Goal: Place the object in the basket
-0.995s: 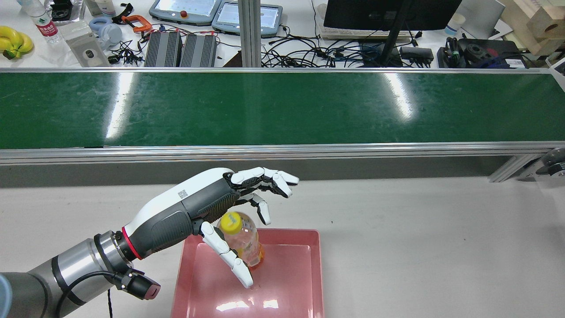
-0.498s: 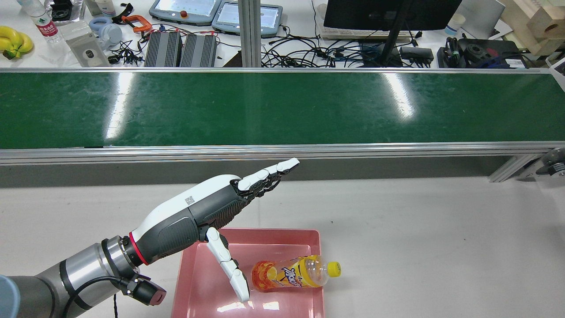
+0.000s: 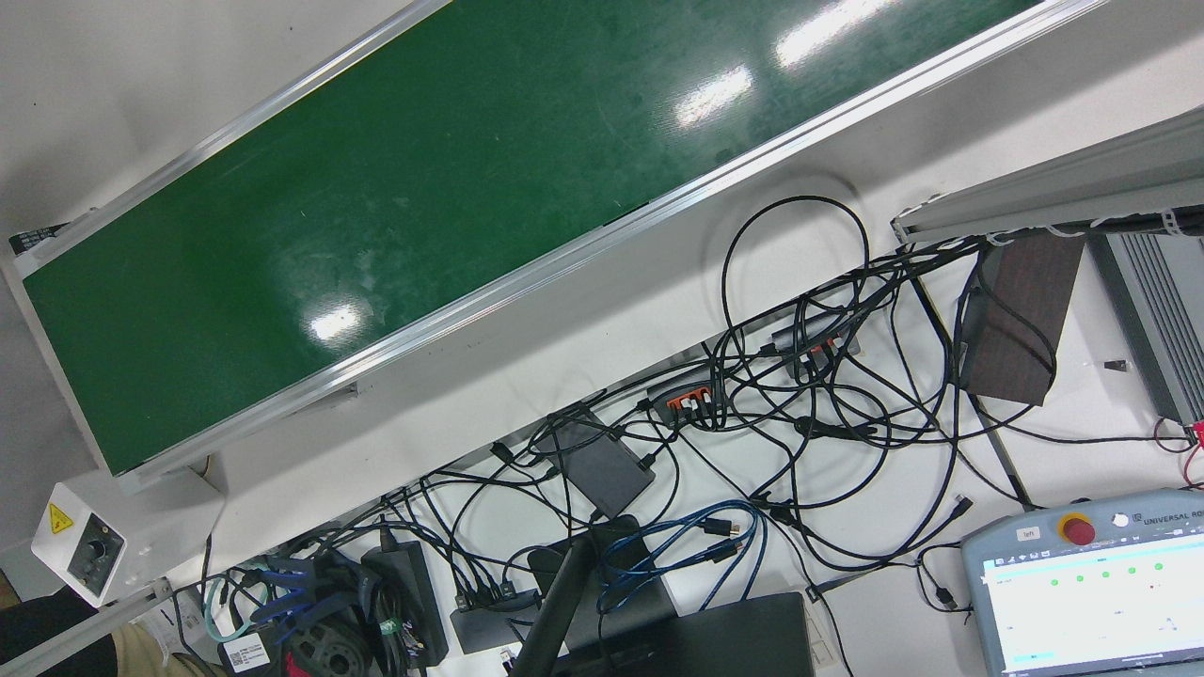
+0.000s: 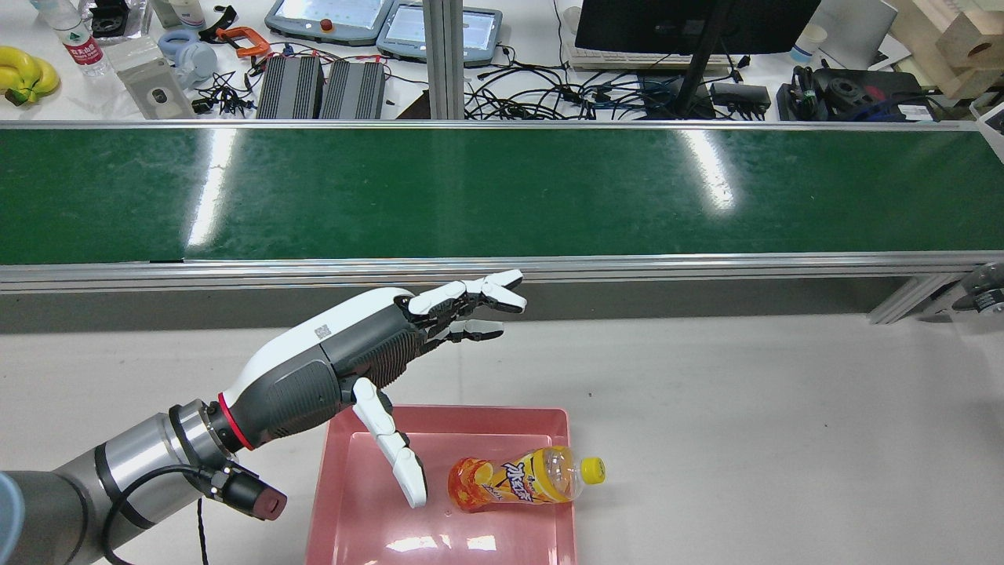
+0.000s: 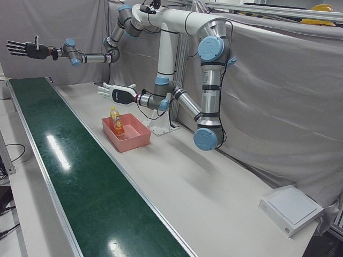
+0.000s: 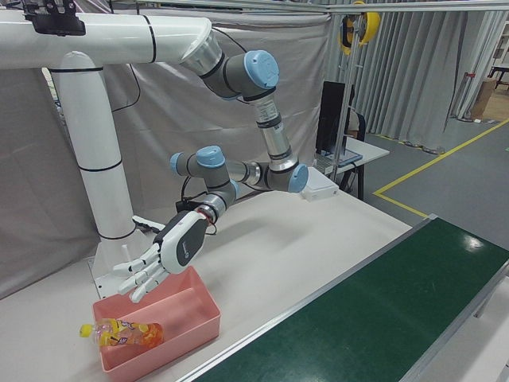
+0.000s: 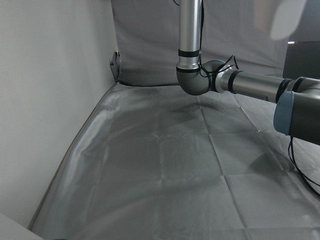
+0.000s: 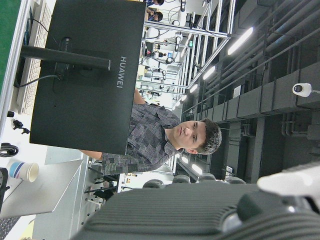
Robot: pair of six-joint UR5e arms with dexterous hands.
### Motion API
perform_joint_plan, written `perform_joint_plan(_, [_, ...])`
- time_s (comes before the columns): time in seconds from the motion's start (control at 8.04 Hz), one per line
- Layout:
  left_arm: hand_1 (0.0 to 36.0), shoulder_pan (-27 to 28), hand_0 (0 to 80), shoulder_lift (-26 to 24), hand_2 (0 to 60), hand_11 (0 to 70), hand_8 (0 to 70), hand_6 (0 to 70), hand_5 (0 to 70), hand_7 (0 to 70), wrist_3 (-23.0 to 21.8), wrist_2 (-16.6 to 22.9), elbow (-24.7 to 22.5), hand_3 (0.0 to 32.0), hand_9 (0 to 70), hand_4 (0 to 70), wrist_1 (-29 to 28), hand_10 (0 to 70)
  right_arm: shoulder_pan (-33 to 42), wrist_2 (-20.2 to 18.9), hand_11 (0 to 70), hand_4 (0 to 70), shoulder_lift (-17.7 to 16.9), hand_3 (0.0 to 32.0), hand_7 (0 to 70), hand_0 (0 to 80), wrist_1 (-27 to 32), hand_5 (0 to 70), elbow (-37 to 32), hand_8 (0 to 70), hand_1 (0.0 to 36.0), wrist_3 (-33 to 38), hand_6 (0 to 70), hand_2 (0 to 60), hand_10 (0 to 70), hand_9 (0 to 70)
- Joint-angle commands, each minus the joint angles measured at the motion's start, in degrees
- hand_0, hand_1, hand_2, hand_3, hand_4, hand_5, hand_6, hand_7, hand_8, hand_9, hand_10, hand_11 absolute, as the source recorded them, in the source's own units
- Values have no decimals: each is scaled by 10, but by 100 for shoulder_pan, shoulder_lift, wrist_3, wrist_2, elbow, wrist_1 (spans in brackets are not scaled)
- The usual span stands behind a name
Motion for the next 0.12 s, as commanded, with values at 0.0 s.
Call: perform_joint_plan(0.0, [80,-690,681,9,0,380,134,90,627,194,-443,357,-1,0,209,197,1,251,-3,0,0,0,1,0,0,0,0,0,0,0,0,0,0,0,0,0])
